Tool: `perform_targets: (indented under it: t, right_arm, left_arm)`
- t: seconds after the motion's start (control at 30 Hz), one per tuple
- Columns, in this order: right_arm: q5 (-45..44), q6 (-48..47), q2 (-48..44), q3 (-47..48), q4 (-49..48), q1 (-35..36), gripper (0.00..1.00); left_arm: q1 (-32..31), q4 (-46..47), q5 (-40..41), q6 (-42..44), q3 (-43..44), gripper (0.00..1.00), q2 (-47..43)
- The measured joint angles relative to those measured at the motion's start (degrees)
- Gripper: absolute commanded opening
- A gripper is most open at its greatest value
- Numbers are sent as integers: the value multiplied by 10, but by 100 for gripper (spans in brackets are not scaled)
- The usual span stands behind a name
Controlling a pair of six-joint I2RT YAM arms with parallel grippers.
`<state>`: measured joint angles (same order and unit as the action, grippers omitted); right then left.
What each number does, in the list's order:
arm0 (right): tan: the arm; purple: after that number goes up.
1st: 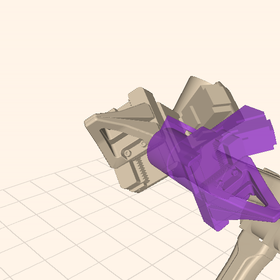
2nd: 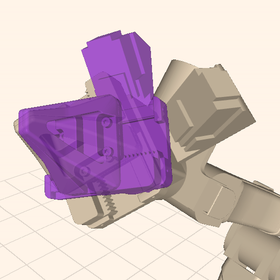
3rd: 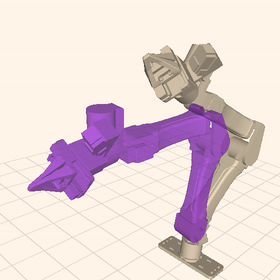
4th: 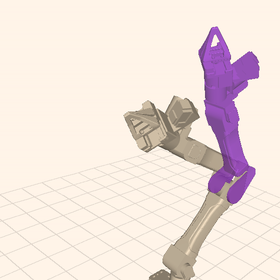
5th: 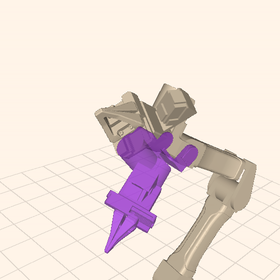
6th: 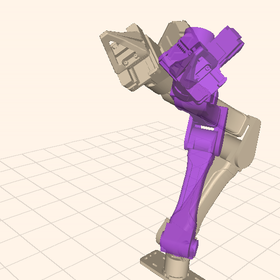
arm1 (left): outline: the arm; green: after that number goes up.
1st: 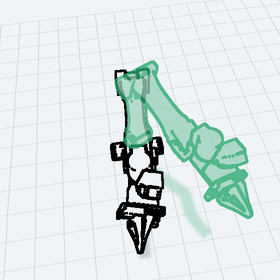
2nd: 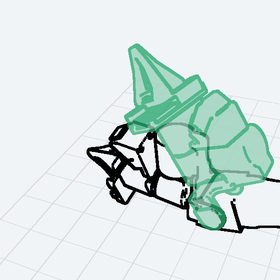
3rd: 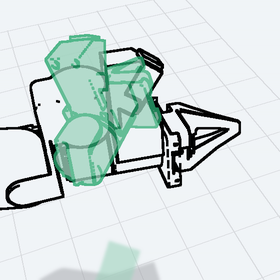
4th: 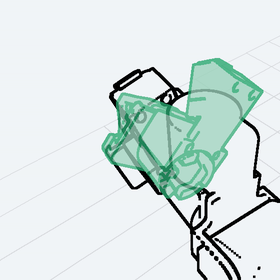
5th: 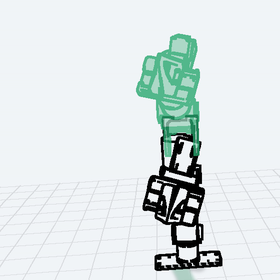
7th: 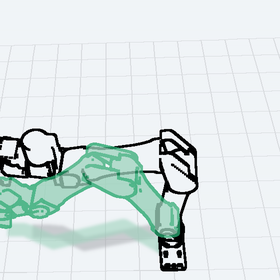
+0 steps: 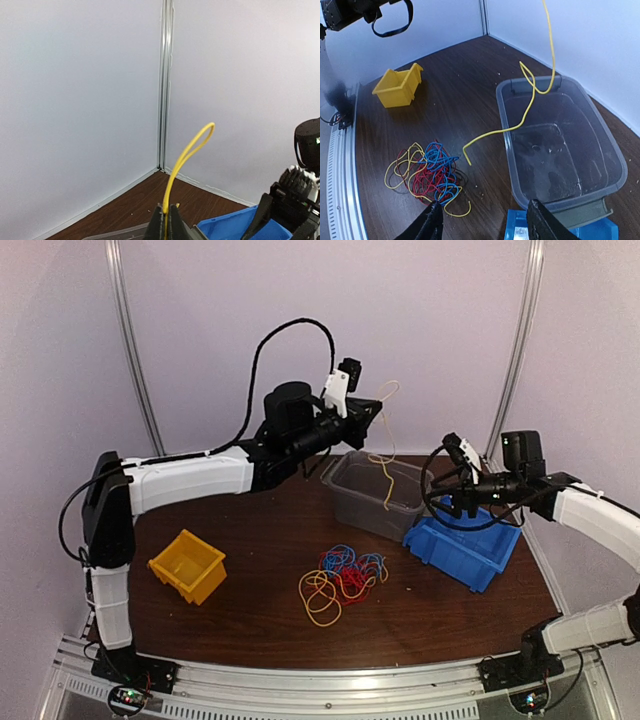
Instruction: Untangle the cables
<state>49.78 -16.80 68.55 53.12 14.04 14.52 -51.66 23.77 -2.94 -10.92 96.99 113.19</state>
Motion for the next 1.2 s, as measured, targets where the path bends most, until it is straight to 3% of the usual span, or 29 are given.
perform_targets:
  t: [0.07, 0.27, 0.4, 0.53, 0.77, 0.87, 1.1, 1.2]
  right_arm:
    - [-4, -8, -8, -33, 1, -7, 58]
    - [-5, -15, -24, -41, -10, -17, 58]
    - [-4, -15, -25, -41, -21, -17, 58]
    - [-3, -16, -25, -41, -26, -17, 57]
    - [-4, -34, -20, -44, -32, -15, 54]
    - [-19, -57, -8, -39, -19, -1, 51]
    - [-136, -154, 59, 6, 43, 157, 43]
    - [-155, -176, 90, 18, 56, 193, 39]
  left_arm:
    - [2, -5, 1, 2, 36, 0, 33]
    - [18, -37, 5, -7, 53, 44, 115]
    - [29, -93, 3, -29, 52, 55, 136]
    - [33, -102, 8, -38, 24, 56, 110]
    - [33, -73, 5, -44, -143, 55, -55]
    - [33, -53, -3, -44, -219, 50, -127]
    - [33, -59, -31, -50, -389, 36, -209]
    - [33, -84, -50, -52, -444, 31, -221]
